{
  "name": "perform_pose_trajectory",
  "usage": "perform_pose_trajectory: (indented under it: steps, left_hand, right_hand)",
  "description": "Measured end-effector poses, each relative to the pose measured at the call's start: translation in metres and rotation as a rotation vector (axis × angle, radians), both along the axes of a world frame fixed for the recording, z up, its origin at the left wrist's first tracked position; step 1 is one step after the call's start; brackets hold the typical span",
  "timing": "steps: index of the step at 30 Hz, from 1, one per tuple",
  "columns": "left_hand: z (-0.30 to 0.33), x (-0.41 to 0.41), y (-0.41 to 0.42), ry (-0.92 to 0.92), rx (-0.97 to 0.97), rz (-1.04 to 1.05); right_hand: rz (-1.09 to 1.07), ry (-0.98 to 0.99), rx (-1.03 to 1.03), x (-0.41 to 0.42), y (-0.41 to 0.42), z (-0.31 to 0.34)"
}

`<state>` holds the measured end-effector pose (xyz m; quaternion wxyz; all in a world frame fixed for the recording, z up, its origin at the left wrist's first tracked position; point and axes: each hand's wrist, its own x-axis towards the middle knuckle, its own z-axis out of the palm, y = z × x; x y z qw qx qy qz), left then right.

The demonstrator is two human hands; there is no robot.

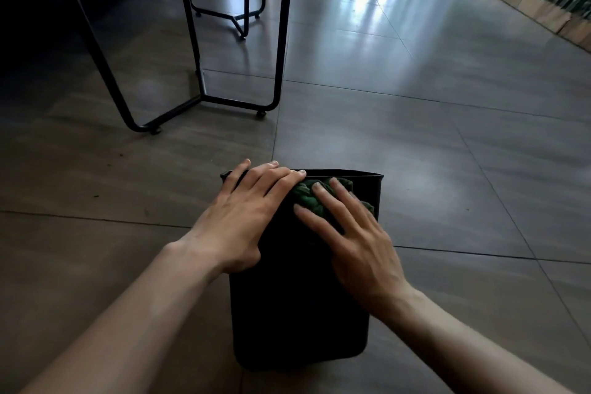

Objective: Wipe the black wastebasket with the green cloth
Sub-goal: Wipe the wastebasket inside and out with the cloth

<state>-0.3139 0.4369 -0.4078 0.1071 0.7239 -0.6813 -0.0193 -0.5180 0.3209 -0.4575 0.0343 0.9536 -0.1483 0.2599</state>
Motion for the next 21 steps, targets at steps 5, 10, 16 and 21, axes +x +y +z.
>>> perform_pose_trajectory:
  steps: [5,10,16,21]
  left_hand:
    - [0.000,0.001,0.001,0.003,0.003,-0.016]
    - [-0.001,0.002,0.000,-0.008,-0.007,-0.013]
    - [0.000,0.001,-0.001,-0.015,0.002,-0.002]
    - [0.002,0.000,0.002,-0.003,0.028,-0.010]
  right_hand:
    - [0.322,0.266,-0.269,-0.046,0.035,-0.067]
    - [0.397,0.334,-0.301,-0.048,0.023,-0.048]
    - [-0.015,-0.001,-0.053,0.005,-0.005,0.002]
    - [0.358,0.348,-0.321,-0.057,0.042,-0.065]
